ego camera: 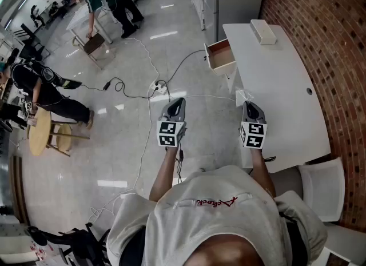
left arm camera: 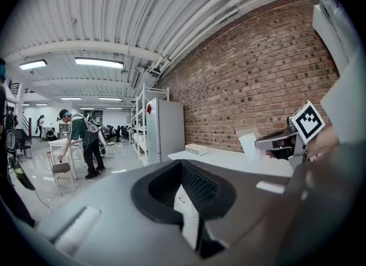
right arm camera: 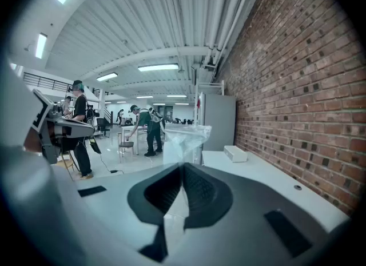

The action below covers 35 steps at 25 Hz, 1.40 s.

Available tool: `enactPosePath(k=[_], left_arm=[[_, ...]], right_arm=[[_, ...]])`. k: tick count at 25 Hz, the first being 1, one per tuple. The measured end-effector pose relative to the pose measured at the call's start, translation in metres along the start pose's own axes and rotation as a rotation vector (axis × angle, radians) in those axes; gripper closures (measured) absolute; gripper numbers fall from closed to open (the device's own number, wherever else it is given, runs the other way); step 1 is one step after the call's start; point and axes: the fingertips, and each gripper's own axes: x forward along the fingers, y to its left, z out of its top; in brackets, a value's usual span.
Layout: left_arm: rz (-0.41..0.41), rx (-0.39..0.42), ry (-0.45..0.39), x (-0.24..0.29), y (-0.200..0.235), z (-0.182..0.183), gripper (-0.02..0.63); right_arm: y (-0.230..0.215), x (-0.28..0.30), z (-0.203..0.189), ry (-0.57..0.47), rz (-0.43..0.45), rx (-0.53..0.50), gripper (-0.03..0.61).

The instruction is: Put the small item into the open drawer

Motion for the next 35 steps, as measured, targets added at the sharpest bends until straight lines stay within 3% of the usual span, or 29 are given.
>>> enactPosePath(k=[17, 35], left_arm=[[-0.015, -0.005, 0.005, 0.008, -0.013, -0.002, 0.604], [-0.016, 0.047, 0.008, 0.043, -0.058, 0.007, 0.604]], right_arm=[[-0.006, -0.004, 0.000, -0.012, -0.005, 0.011, 0.561], [-0.052, 0.005, -0.003, -0.031, 0.024, -0.009, 0.561]])
